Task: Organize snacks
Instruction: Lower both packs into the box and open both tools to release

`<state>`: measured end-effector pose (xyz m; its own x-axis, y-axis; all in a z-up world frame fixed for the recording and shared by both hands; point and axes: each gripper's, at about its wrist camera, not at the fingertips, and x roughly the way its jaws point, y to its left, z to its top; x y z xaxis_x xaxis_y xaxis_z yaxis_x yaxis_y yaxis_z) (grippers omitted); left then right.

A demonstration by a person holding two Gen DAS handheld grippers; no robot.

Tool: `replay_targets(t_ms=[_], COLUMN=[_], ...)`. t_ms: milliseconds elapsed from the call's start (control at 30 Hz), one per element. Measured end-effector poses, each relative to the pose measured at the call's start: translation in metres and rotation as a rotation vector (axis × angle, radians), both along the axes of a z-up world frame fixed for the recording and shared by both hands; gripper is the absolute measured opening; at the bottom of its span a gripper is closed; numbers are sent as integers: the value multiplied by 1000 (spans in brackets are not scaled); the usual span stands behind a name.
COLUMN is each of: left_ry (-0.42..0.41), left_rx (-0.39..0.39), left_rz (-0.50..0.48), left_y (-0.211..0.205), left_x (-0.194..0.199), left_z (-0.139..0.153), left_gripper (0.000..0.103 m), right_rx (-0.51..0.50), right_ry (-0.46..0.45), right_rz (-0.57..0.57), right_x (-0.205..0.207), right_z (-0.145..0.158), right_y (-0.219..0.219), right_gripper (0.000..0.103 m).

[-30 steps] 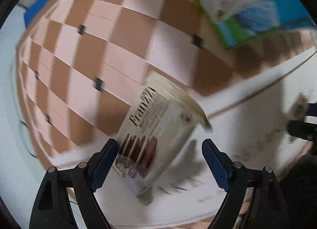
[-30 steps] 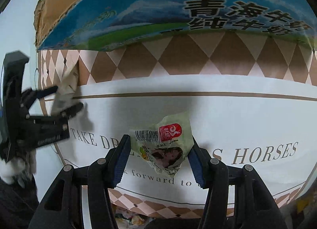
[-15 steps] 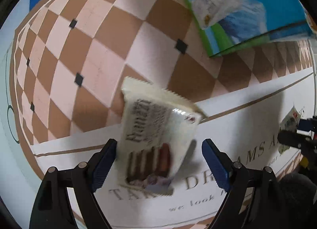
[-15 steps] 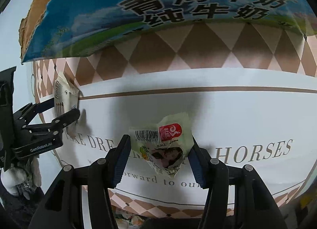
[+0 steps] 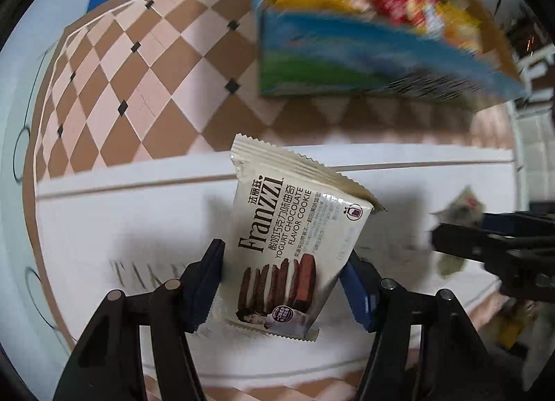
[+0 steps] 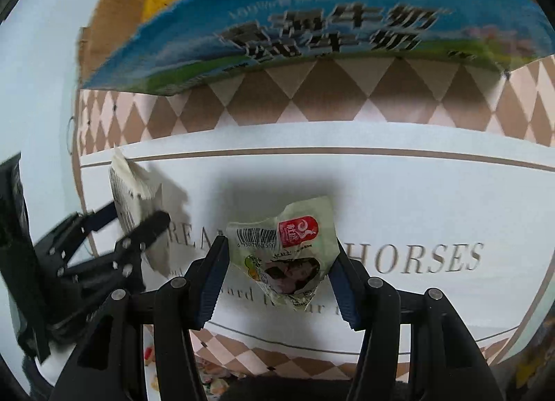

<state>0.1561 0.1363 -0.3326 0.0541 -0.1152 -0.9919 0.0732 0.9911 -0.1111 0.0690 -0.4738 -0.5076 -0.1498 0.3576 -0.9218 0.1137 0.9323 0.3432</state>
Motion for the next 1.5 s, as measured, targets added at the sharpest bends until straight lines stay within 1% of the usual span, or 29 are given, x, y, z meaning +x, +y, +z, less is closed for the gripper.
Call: replay_targets(t_ms=[33,67,133,200,233,267,333,400,433,500,633,733,833,933,1067,1133,1300,1333,1367,1400,1433,1467,1500], left_ry=[-12,-28,-55,-84,-95,-112,-132,-153,-162,-165,-116,-60,-12,16,59,79,112,122,134,145,149,147,142], left_rx=[-18,-52,-98,-135,-147,-167,-174,-160,-149,-128,-104,-84,-36,14,68,78,89,88,63,42,30,29,36], left_rz=[19,47,72,83,89,92,90,85,86,82,86,89,68,22,-34,-48,-97,-90,-72,-60,-50,-44,-41], left_y=[-6,-11,-16,-25,-21,-26,-41,-50,-55,-66,-75,-81,-87,-91,-96,-97,-103,-103,-101,-99,-97,-96,-95], left_x=[-3,-6,-7,7,18,26,50,69,80,100,135,158,178,190,202,204,206,206,205,205,205,205,205], left_z=[10,25,46,76,83,97,111,127,133,138,123,103,81,67,46,39,23,20,18,16,15,15,15], left_gripper=[62,62,62,62,62,62,62,62,62,62,63,63,63,63,63,63,64,64,64,64,65,74,79], right_rx=[10,21,42,62,73,80,89,93,85,60,0,-47,-94,-108,-109,-107,-106,-106,-102,-94,-91,-97,-102], right_ry=[-14,-23,-51,-77,-95,-111,-143,-183,-209,-243,-271,-273,-259,-229,-201,-190,-172,-163,-154,-144,-126,-110,-102], right_rz=[2,4,1,-2,-14,-22,-41,-75,-98,-131,-183,-195,-202,-219,-231,-237,-242,-248,-254,-256,-252,-247,-244], right_x=[-2,-3,-2,1,4,7,15,30,40,55,89,113,134,145,145,145,146,147,147,148,148,148,148], right_z=[8,14,29,46,57,68,84,103,113,122,125,116,98,78,64,60,51,48,47,45,41,39,38], right_y=[-2,-5,-11,-18,-24,-29,-39,-56,-67,-88,-120,-135,-144,-148,-159,-159,-155,-156,-156,-156,-156,-155,-154], right_gripper=[59,59,59,59,59,59,59,59,59,59,59,59,59,59,59,59,60,61,61,62,67,74,85])
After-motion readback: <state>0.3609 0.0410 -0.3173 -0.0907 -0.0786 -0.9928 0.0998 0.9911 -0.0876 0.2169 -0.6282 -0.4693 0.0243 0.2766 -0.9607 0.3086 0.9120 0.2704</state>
